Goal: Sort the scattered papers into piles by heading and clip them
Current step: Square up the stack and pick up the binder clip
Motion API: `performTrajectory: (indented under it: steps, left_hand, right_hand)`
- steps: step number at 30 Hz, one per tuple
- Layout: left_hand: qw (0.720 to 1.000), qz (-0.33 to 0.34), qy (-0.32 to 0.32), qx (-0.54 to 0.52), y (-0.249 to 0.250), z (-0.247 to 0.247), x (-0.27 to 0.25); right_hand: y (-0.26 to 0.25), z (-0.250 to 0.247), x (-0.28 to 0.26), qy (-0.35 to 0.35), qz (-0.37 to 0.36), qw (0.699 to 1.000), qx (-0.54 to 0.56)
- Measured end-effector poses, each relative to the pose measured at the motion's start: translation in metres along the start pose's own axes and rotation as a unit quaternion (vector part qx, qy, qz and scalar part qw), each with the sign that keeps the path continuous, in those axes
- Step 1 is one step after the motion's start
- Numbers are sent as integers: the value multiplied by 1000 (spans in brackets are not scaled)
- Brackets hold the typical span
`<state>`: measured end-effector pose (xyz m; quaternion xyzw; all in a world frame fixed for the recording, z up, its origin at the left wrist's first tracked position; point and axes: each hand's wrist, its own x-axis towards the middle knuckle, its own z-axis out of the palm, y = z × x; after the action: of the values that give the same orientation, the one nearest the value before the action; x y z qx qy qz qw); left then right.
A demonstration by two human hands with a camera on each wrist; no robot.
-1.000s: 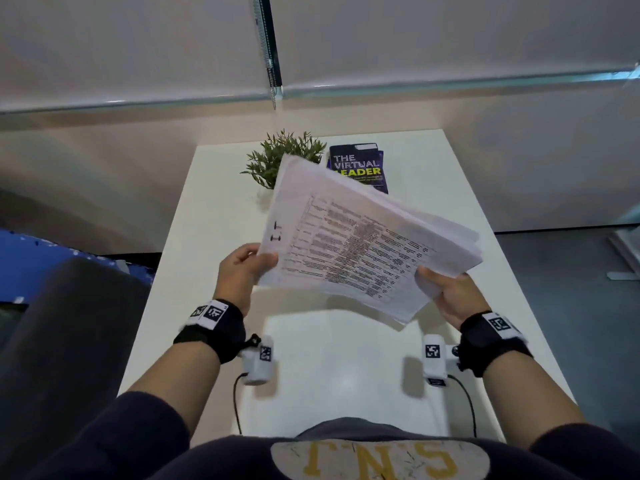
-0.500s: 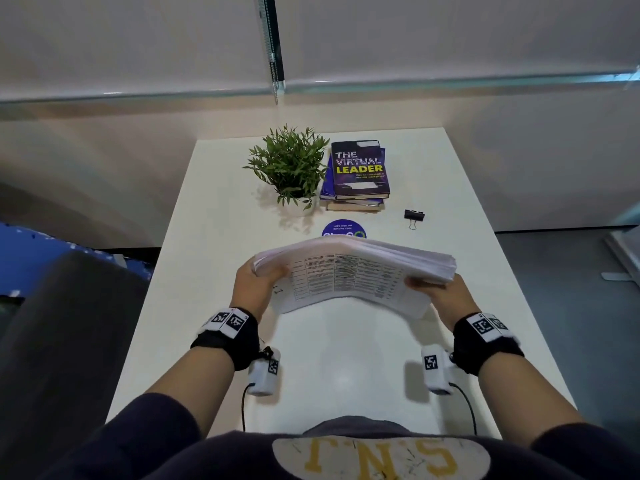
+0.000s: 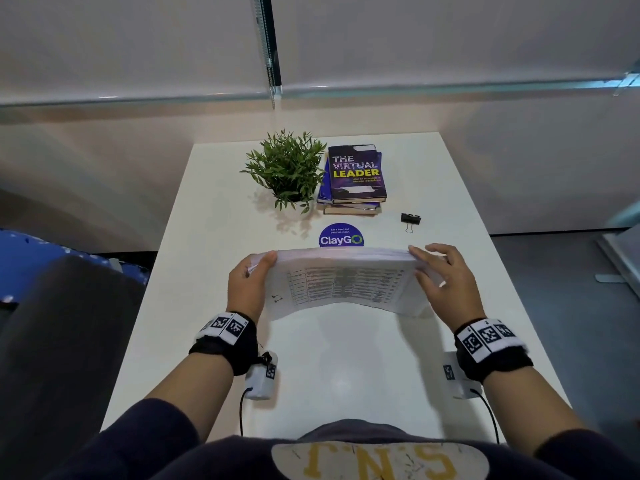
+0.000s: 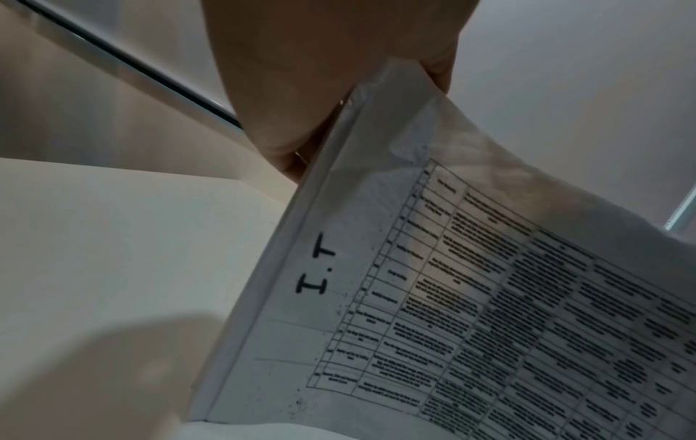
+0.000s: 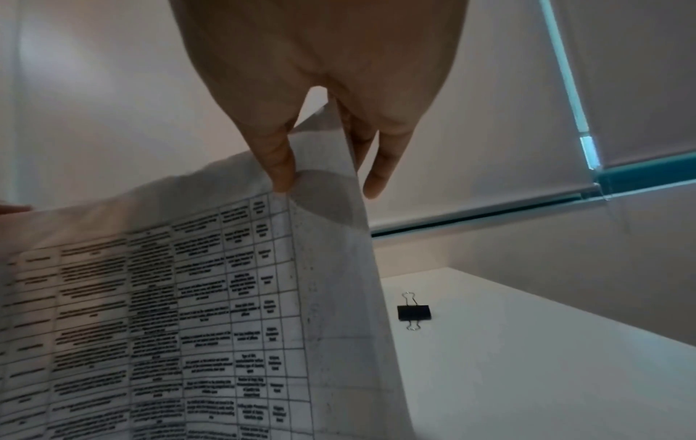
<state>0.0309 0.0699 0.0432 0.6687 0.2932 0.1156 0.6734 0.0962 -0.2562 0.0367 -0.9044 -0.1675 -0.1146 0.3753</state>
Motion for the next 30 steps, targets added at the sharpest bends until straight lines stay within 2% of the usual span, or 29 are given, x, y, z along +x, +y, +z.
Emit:
performTrajectory:
  steps: [5,7,11,15,17,22,26,30]
  left_hand:
    - [1000,10,-4,2,1,2,0]
    - [1000,5,10,4,1,4,0]
    - [999,-13,31,-28,2,5,3]
    - [999,3,6,-34,-2,6,-4]
    - [1000,10,1,-10,-6,8,-7]
    - [1000,1,-10,20,-8,4,3]
    - [996,-13,-75,41,-17,-7,12]
    - [994,-13,-92,55,-10,2,11]
  right_hand:
    - [-4,3,1,18,19,999,42]
    - [-9,4,4,18,79,993,88]
    - [-5,4,3,27,243,933,264]
    - [9,14,5,-19,307,874,376]
    - [9,24,6,-34,312,866,389]
    - [10,26,10,-50,285,878,382]
    - [23,23,6,-116,285,868,390]
    - [18,28,11,-101,268,880,380]
